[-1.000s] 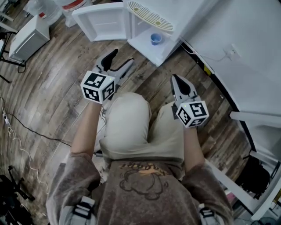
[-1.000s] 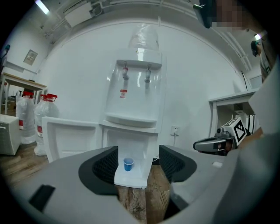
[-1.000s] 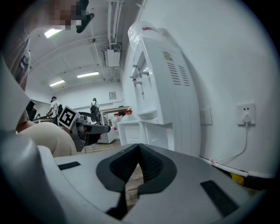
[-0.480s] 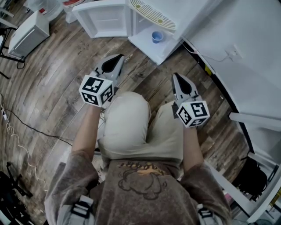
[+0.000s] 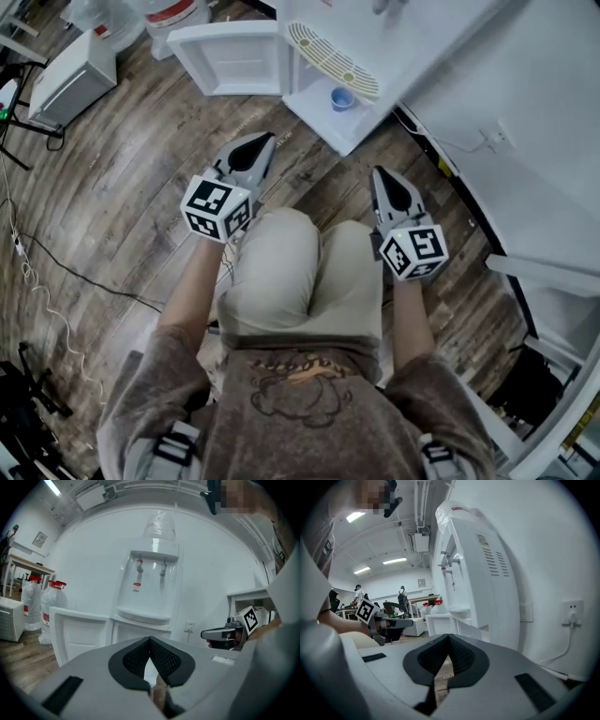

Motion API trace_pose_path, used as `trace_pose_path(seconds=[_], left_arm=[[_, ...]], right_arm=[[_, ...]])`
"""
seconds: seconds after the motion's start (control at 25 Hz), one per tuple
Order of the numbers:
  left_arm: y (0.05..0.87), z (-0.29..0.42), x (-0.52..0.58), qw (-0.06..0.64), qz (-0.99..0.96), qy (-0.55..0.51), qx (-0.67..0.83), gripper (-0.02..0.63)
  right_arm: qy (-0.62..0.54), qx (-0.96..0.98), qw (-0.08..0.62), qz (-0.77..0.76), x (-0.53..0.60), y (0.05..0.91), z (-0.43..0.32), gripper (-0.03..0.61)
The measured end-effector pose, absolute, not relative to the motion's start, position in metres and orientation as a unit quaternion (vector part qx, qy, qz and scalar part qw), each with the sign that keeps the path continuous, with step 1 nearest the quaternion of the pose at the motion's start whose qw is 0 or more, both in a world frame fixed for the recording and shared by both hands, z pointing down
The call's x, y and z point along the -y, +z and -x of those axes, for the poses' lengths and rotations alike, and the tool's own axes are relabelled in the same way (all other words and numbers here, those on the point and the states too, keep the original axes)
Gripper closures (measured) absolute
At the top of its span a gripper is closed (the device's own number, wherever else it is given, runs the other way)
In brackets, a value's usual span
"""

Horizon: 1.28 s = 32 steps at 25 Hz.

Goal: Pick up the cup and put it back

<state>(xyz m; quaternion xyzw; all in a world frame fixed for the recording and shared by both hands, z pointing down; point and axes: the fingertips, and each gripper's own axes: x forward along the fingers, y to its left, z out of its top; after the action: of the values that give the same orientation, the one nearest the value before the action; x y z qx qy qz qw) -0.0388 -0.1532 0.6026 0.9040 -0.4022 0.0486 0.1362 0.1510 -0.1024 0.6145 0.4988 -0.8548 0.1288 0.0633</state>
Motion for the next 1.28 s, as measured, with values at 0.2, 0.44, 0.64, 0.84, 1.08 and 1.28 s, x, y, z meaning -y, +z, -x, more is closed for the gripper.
trace_pose_path(seconds=[0.2,0.44,0.64,0.84,1.08,1.28], left_arm=[[0.533,0.04,0.162,0.15,-0.906,0.05,0.393,0.611],[0.398,0.046,0.175,0.137,-0.909,0.066,0.389,0.611],[0.284,0.048,0.177,0.132,-0.909,0.068,0.389,0.611],[0.18,0.049,0.173,0.136,-0.914,0.069,0.376,0.611],[0.088,0.05,0.17,0.146,-0.917,0.064,0.365,0.611],[0.04,0.058,0.169,0.15,-0.915,0.06,0.369,0.611]], right_arm=[[0.131,0.866,0.07,-0.477,0.107,0.548,-0.14,0.577],[0.155,0.87,0.077,-0.462,0.115,0.42,-0.131,0.577],[0.163,0.872,0.068,-0.456,0.125,0.313,-0.123,0.577],[0.166,0.871,0.063,-0.459,0.13,0.21,-0.113,0.577],[0.165,0.871,0.064,-0.458,0.134,0.115,-0.1,0.577],[0.167,0.867,0.057,-0.466,0.137,0.063,-0.097,0.577]])
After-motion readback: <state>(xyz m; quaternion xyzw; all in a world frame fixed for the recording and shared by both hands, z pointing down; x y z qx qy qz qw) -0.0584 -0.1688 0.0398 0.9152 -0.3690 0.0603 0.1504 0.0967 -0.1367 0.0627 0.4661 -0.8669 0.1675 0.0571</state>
